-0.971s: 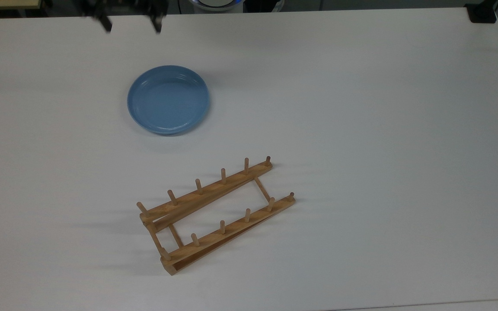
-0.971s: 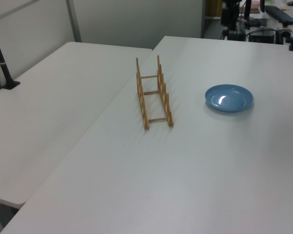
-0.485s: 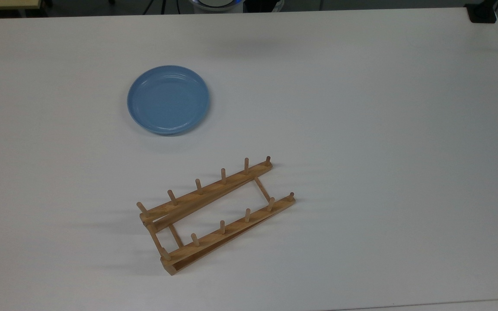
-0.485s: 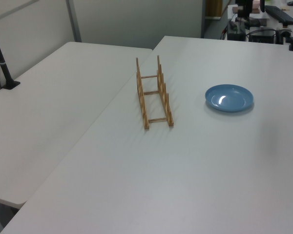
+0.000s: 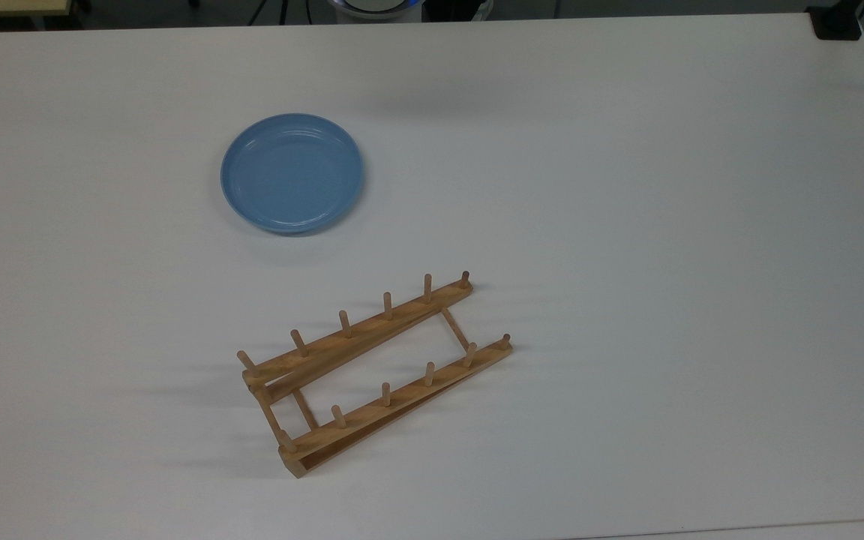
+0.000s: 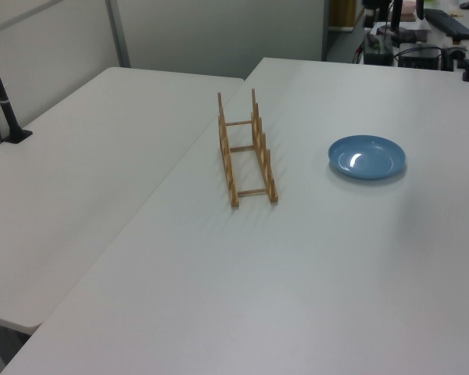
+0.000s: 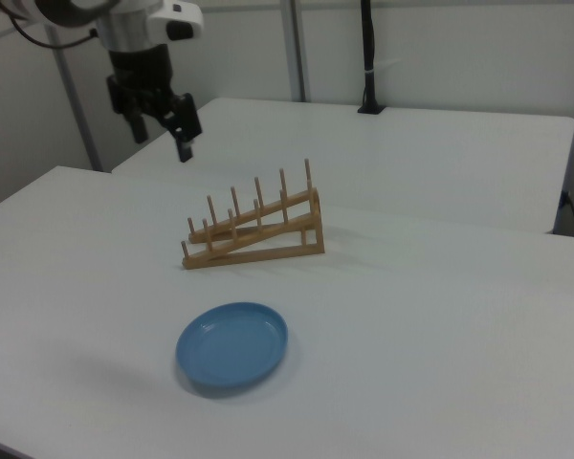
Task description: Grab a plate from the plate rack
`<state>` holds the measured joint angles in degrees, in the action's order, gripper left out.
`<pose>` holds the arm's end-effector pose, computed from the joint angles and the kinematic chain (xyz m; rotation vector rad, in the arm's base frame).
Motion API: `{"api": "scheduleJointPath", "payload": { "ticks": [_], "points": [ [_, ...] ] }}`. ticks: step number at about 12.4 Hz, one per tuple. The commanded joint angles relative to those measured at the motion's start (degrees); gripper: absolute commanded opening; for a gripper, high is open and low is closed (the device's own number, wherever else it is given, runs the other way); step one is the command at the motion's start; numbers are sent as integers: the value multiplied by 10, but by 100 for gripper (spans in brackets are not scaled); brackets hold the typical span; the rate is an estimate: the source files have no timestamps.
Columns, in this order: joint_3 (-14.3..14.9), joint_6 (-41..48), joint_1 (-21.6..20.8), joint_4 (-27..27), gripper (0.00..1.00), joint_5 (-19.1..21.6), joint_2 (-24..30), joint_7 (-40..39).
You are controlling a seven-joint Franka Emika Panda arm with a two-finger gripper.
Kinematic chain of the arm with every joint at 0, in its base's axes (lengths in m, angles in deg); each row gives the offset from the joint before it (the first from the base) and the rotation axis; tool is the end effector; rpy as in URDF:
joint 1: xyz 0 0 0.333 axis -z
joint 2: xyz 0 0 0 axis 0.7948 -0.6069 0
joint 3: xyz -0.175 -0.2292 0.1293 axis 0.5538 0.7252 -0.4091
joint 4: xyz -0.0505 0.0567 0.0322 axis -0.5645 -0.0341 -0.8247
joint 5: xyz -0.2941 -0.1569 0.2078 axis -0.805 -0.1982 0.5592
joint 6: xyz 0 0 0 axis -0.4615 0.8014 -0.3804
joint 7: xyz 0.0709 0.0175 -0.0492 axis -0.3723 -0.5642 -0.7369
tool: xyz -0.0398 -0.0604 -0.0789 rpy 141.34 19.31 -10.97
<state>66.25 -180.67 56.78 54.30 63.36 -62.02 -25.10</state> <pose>0.5335 -0.0420 0.6679 -3.0208 0.1818 -0.1425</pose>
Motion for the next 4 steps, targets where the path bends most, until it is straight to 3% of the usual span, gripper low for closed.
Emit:
{"api": "scheduleJointPath", "payload": {
  "ticks": [1, 4],
  "points": [
    [10, -69, -27, 20, 100, -36, -14, -8],
    [8, -69, -35, 19, 100, -43, -18, -14]
  ]
}}
